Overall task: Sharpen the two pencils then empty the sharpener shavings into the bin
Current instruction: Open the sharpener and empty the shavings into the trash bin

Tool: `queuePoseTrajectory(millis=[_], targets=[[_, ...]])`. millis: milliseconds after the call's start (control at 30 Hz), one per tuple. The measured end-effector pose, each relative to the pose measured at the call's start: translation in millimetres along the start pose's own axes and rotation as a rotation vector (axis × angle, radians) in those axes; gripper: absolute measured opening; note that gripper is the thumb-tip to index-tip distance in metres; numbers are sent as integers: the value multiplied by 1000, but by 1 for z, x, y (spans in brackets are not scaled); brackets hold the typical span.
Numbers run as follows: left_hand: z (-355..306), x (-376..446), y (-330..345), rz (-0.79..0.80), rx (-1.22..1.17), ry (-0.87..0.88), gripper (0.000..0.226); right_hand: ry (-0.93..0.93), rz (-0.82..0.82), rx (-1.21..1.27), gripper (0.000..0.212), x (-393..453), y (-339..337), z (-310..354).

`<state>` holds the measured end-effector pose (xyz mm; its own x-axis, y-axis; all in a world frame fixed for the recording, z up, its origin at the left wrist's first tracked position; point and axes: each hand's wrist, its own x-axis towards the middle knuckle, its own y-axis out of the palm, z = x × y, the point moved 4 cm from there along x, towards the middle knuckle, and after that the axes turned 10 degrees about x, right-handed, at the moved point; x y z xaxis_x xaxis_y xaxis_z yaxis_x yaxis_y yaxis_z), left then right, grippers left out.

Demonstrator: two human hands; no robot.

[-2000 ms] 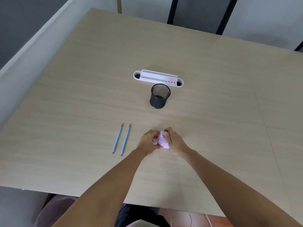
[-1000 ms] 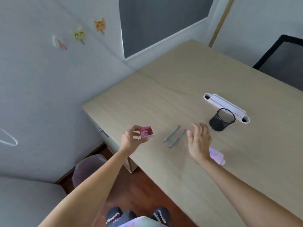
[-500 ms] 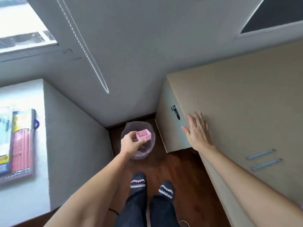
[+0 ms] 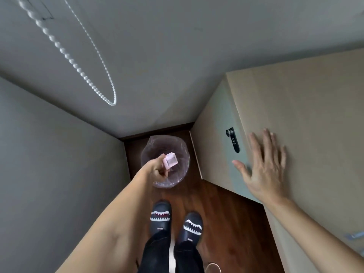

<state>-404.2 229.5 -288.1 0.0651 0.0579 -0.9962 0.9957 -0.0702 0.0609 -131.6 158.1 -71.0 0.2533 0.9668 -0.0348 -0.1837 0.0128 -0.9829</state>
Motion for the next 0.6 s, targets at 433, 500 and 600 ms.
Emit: queuePoseTrajectory(millis=[433, 500, 600], targets=[[-6, 36, 6, -85, 104, -107, 46, 8, 25, -8, 74, 12, 11, -7], [-7, 33, 10, -41, 79, -117, 49, 11, 25, -2, 74, 13, 11, -7], [-7, 32, 17, 48, -25, -128, 49, 7, 28, -9, 74, 13, 11, -7]])
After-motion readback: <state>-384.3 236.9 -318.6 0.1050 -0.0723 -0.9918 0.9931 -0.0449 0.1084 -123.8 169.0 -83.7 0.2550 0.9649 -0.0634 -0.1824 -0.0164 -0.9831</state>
